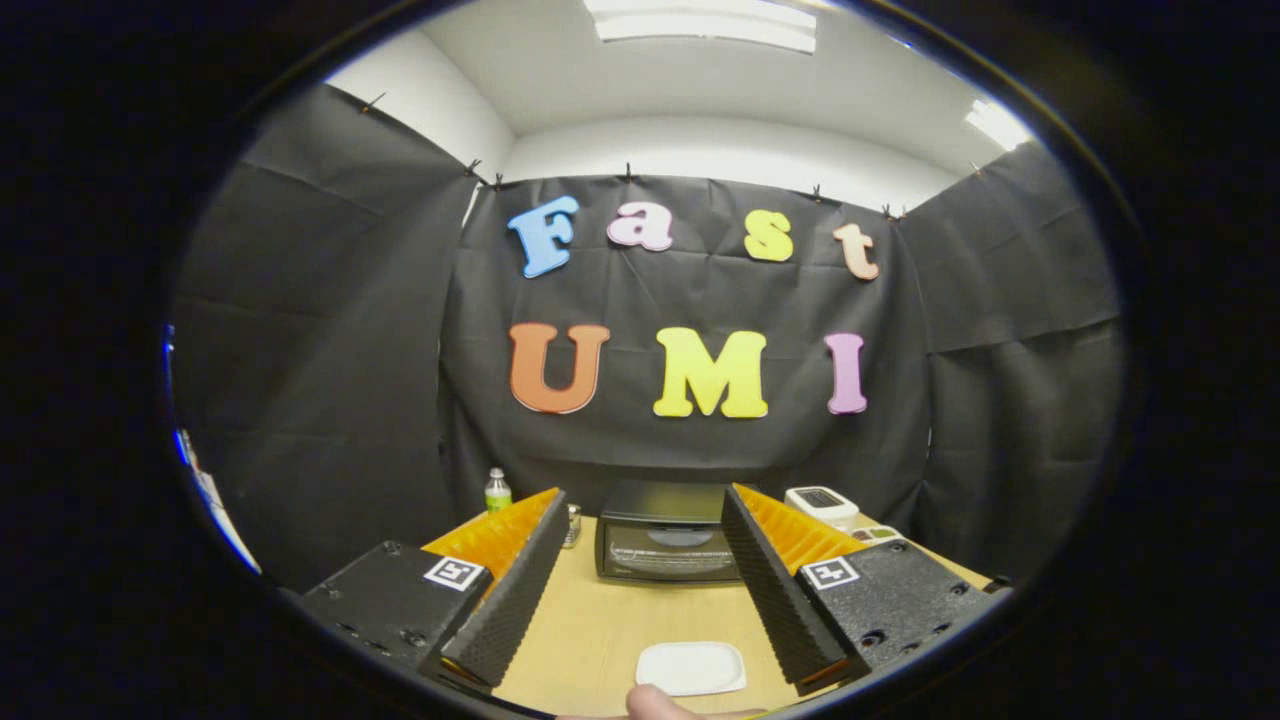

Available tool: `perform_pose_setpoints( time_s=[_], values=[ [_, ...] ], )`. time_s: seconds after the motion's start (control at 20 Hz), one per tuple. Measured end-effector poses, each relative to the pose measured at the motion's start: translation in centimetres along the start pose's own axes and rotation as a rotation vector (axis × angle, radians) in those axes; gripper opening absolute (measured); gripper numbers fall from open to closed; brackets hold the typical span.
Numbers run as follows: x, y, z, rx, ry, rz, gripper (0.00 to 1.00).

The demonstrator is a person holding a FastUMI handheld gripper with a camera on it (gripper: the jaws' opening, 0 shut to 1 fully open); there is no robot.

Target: Open the toaster oven, put the food inside, and close the toaster oven door.

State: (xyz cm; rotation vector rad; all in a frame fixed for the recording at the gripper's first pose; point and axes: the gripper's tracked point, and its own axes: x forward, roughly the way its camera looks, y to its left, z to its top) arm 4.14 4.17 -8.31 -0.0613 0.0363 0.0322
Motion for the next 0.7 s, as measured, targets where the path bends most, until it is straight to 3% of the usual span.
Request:
perform_pose_setpoints(
  time_s=[0.7],
  values=[
    [0.7, -0.4, -1.1, 0.025, 0.029, 0.020, 1.00]
  ],
)
